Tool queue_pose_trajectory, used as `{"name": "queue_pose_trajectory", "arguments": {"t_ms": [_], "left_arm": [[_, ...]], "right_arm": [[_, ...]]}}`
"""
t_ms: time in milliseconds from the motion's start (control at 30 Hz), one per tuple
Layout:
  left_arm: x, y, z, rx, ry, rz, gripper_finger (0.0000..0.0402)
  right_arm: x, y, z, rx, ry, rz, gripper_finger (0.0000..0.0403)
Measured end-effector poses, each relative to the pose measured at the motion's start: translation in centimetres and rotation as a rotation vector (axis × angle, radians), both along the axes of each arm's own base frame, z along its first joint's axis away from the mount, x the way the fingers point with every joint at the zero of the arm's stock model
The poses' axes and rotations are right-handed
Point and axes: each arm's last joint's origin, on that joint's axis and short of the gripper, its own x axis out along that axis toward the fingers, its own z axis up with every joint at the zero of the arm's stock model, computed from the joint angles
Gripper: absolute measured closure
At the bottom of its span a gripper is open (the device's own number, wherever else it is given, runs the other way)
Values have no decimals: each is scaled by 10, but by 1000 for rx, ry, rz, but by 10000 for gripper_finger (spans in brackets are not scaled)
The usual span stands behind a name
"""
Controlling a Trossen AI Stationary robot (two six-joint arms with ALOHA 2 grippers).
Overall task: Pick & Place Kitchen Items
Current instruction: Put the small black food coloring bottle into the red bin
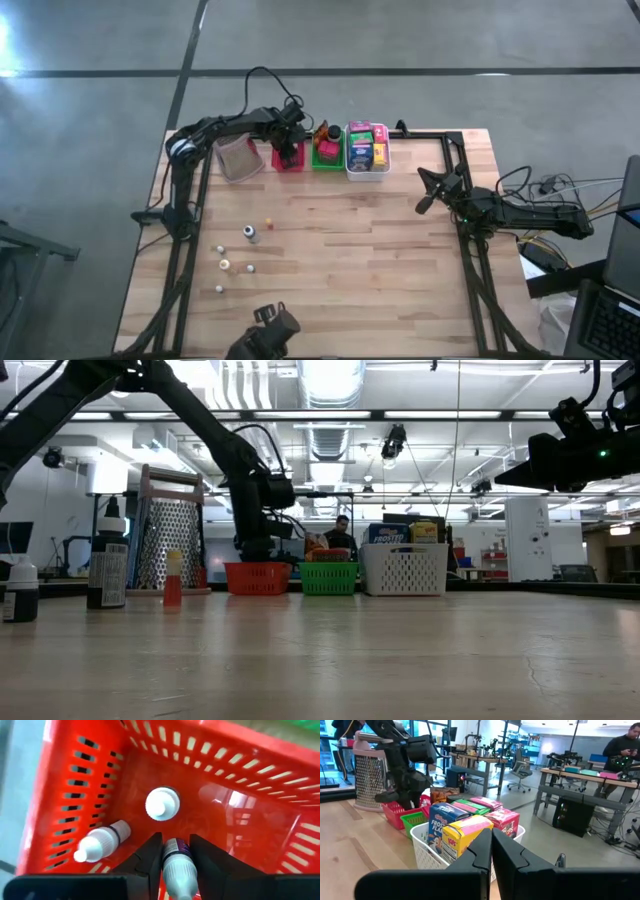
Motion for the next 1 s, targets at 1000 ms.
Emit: {"name": "queue_pose_trajectory", "arguments": {"t_ms": [1000], "left_arm": [[-2, 7, -8, -18, -18, -7, 303]], "right_arm": [[0, 0, 0, 0, 0, 0, 394]]}}
